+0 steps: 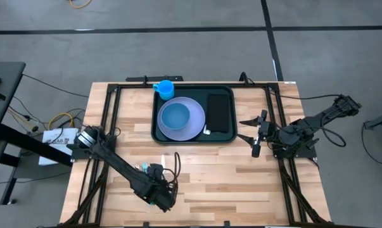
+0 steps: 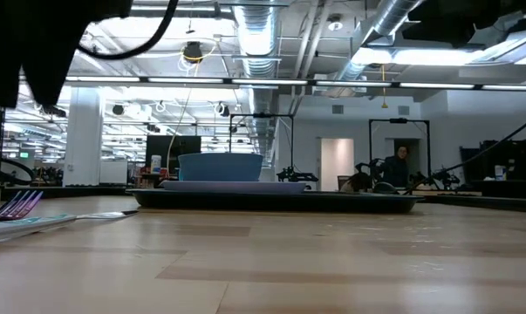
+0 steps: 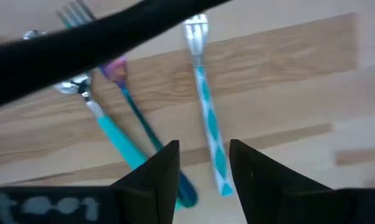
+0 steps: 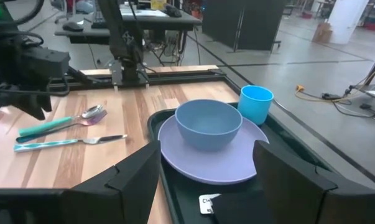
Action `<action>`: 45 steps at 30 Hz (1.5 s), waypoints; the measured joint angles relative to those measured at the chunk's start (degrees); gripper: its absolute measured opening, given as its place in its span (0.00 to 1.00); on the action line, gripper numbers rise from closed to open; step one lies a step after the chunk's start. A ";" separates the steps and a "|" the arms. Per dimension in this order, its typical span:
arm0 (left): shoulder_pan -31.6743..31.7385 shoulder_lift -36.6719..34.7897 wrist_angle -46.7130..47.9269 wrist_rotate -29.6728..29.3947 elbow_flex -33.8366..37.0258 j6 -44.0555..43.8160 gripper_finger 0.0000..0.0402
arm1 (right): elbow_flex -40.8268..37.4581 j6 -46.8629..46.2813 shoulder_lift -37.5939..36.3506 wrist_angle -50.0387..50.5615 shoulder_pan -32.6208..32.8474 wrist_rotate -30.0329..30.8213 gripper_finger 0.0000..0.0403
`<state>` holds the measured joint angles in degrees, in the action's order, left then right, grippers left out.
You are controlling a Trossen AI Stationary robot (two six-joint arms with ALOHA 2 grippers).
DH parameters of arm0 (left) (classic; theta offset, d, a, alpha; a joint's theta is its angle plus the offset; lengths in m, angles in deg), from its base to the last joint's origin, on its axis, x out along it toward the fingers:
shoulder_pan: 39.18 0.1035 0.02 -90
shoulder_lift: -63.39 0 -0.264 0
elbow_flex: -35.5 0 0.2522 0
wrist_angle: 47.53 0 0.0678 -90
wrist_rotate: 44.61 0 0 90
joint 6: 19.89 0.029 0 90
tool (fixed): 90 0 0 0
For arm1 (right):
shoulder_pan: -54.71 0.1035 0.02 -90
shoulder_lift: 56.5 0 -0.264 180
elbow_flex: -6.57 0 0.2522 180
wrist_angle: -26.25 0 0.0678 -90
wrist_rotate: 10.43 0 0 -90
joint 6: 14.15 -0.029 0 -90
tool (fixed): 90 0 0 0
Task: Set up tray
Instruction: Put the blue fork on top of the black napkin on the black tray
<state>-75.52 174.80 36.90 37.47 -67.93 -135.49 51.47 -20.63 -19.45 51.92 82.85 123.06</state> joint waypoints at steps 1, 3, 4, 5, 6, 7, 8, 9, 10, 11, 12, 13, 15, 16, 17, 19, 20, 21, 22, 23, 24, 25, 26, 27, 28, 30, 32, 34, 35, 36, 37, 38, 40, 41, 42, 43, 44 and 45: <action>-0.04 0.33 0.40 0.13 0.00 -0.40 0.32 | 0.00 -0.02 0.01 0.06 -0.01 0.00 0.62; -0.21 0.37 1.47 0.12 0.00 -0.72 0.32 | 0.00 -0.04 -0.01 0.05 0.01 0.00 0.62; -0.21 0.31 2.07 0.00 -0.02 -0.74 0.32 | 0.00 -0.04 0.01 0.08 0.00 0.00 0.62; -0.21 0.31 2.68 -0.09 -0.02 -0.75 0.32 | 0.00 -0.07 0.01 0.06 0.01 0.00 0.62; -0.25 0.31 3.34 -0.01 -0.02 -0.85 0.32 | 0.00 -0.07 -0.01 0.06 0.01 0.00 0.62; -0.32 0.31 4.11 0.09 -0.02 -1.05 0.32 | 0.00 -0.09 0.01 0.06 0.01 0.00 0.62; -0.40 0.31 4.82 0.17 -0.02 -1.18 0.32 | 0.00 -0.10 0.01 0.06 -0.01 0.00 0.62; -0.47 0.31 5.28 0.41 0.00 -1.21 0.32 | 0.00 -0.11 0.01 0.05 0.01 0.00 0.62; -0.52 0.30 5.13 0.62 0.32 -1.22 0.32 | 0.00 -0.11 0.01 0.06 0.01 0.00 0.62; -0.52 0.26 4.47 0.61 0.94 -1.30 0.32 | 0.00 -0.11 0.01 0.06 0.01 0.00 0.62; -0.54 0.26 3.78 0.64 1.57 -1.57 0.32 | 0.00 -0.11 0.01 0.06 -0.01 0.00 0.62; -0.54 0.26 3.12 0.70 2.46 -1.65 0.32 | 0.00 -0.11 0.01 0.06 0.01 0.00 0.62; -0.52 0.26 1.56 1.80 4.57 -0.89 0.32 | 0.00 -0.19 0.01 0.06 0.01 0.00 0.62; -0.50 0.28 0.63 2.58 5.68 -0.53 0.32 | 0.00 -0.32 0.01 0.06 0.01 -0.01 0.62; -0.47 0.31 -0.66 2.80 6.76 -0.44 0.32 | 0.00 -0.58 0.01 0.08 0.00 -0.02 0.62; -0.50 0.31 -2.93 2.99 8.31 -0.43 0.32 | 0.00 -0.61 0.01 0.06 0.01 -0.02 0.62; -0.50 0.31 -3.43 2.82 8.70 -0.35 0.32 | 0.00 -0.61 0.01 0.08 -0.01 -0.04 0.62; -0.50 0.31 -3.93 2.73 8.99 0.05 0.32 | 0.00 -0.61 0.01 0.08 -0.01 -0.02 0.62; -0.50 0.31 -4.26 2.71 9.25 0.53 0.32 | 0.00 -0.61 0.01 0.06 0.01 -0.02 0.62; -0.50 0.31 -4.50 2.73 9.54 0.68 0.32 | 0.00 -0.61 0.01 0.06 0.00 -0.02 0.62; -0.50 0.31 -4.94 2.70 9.99 0.63 0.32 | 0.00 -0.61 0.01 0.08 -0.01 -0.02 0.62; -0.50 0.31 -5.32 2.75 10.37 0.52 0.32 | 0.00 -0.61 0.01 0.06 0.01 -0.02 0.62; -0.50 0.31 -5.51 2.77 10.74 0.36 0.32 | 0.00 -0.61 0.01 0.06 0.00 -0.02 0.62; -0.50 0.29 -5.71 3.10 11.16 0.32 0.32 | 0.00 -0.61 0.01 0.08 0.01 -0.02 0.62; -0.47 0.29 -6.25 3.70 11.75 0.28 0.32 | 0.00 -0.61 0.01 0.06 0.01 -0.02 0.62; -0.48 0.29 -7.84 4.77 13.19 -0.12 0.32 | 0.00 -0.61 0.01 0.06 -0.01 -0.02 0.62; -0.47 0.29 -9.05 5.02 14.03 -0.57 0.32 | 0.00 -0.61 0.01 0.07 0.01 -0.04 0.62; -0.39 0.29 -10.23 5.09 14.53 -0.59 0.32 | 0.00 -0.61 0.01 0.07 -0.01 -0.04 0.62; -0.33 0.29 -10.87 5.10 14.91 -0.56 0.32 | 0.00 -0.61 0.01 0.06 0.01 -0.04 0.62; -0.28 0.29 -11.51 5.13 15.28 -0.58 0.32 | 0.00 -0.61 0.01 0.06 0.01 -0.05 0.62; -0.27 0.29 -11.81 5.13 15.65 -0.63 0.32 | 0.00 -0.61 0.01 0.07 -0.01 -0.04 0.62; -0.21 0.29 -11.82 5.19 16.01 -0.77 0.32 | 0.00 -0.61 0.01 0.06 0.00 -0.06 0.62; -0.11 0.29 -11.72 5.79 16.82 -1.03 0.32 | 0.00 -0.61 0.01 0.06 0.00 -0.07 0.62; -0.04 0.29 -11.62 6.18 17.12 -1.11 0.32 | 0.00 -0.61 0.01 0.06 -0.01 -0.07 0.62; -0.01 0.29 -11.50 6.32 17.36 -1.14 0.32 | 0.00 -0.61 0.01 0.06 0.01 -0.07 0.62; -0.01 0.29 -11.30 6.55 17.46 -1.14 0.32 | 0.00 -0.61 0.01 0.06 0.01 -0.09 0.62; -0.01 0.29 -11.22 6.68 17.49 -1.15 0.32 | 0.00 -0.61 0.01 0.07 -0.01 -0.08 0.62; -0.01 0.29 -11.21 6.61 17.49 -1.14 0.32 | 0.00 -0.61 0.01 0.06 0.01 -0.08 0.62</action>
<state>-75.54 175.09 25.69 44.08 -50.45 -136.62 51.47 -21.24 -19.44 51.98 82.85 122.98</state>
